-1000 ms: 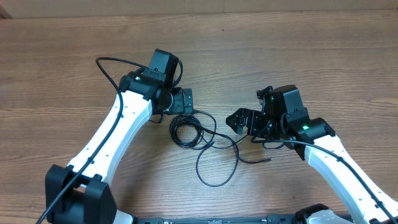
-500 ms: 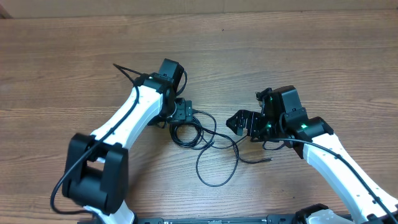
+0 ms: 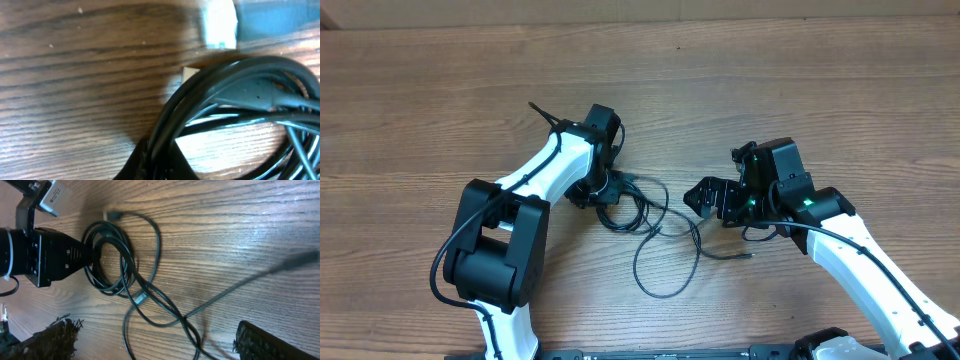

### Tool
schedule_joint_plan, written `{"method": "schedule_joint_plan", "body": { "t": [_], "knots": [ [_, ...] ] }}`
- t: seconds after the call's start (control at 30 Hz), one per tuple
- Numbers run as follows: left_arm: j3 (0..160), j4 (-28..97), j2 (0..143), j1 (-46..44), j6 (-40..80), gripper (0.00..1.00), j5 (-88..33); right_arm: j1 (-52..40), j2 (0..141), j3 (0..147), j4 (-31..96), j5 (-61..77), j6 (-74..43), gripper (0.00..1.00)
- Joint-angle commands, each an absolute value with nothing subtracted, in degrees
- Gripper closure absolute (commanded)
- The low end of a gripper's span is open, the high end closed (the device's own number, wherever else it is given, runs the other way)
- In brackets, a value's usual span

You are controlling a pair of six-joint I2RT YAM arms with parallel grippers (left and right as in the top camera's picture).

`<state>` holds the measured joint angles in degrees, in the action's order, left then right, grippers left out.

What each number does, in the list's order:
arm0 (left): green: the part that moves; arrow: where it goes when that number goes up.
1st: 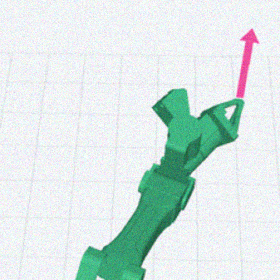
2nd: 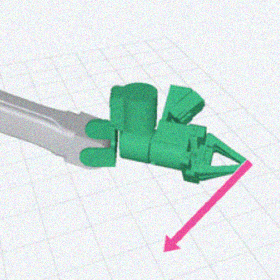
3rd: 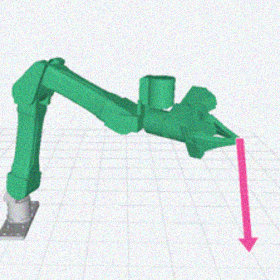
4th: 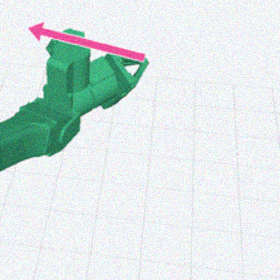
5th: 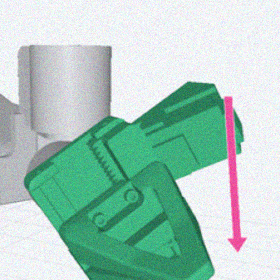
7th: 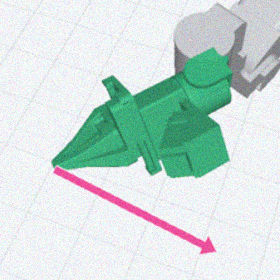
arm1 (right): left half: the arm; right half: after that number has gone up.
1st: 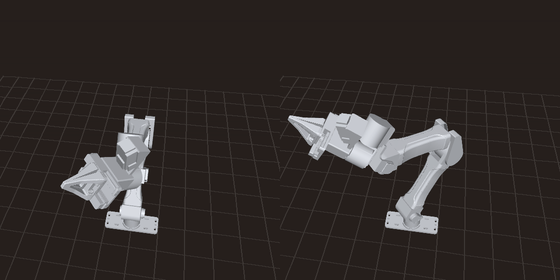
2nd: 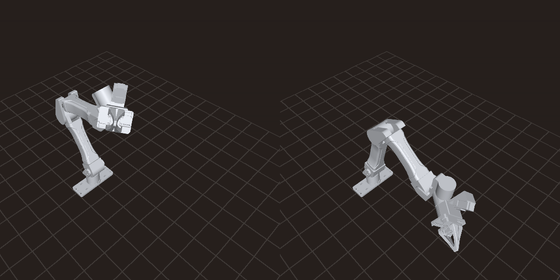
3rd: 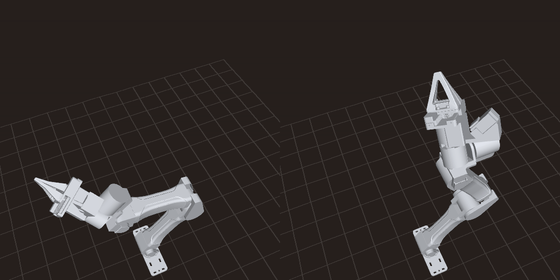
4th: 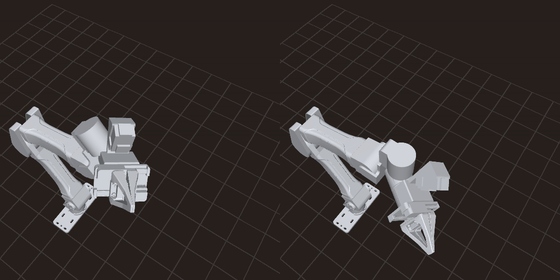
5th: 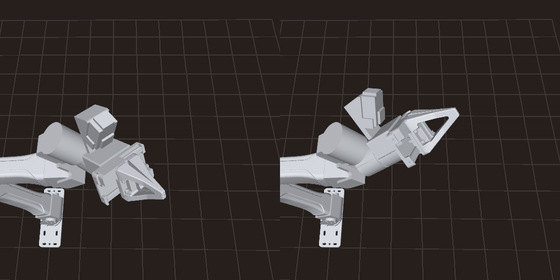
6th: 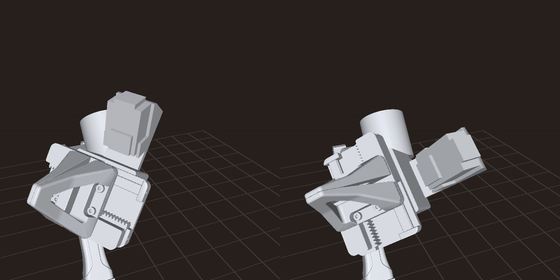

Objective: Untangle cables

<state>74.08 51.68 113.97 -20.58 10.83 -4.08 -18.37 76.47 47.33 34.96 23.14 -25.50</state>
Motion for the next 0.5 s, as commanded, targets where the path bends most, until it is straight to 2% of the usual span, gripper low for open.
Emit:
{"method": "schedule_joint_plan", "body": {
  "t": [0.0,0.13,0.37,0.47],
  "knots": [
    [73.3,52.7,117.4,-20.7,9.0,0.96,-5.8,-18.4,76.6,47.1,35.7,24.4,-25.2,0.0],
    [76.2,56.6,116.9,-20.5,9.0,0.96,-5.8,-18.4,76.6,47.1,36.2,28.3,-24.8,0.0],
    [86.0,62.8,115.3,-20.5,14.7,0.96,-6.5,-18.4,76.6,47.1,30.4,47.2,-21.7,0.0],
    [89.1,62.8,113.1,-20.5,14.1,0.96,-9.9,-18.4,76.6,47.1,28.9,50.2,-16.8,0.0]
  ]
}}
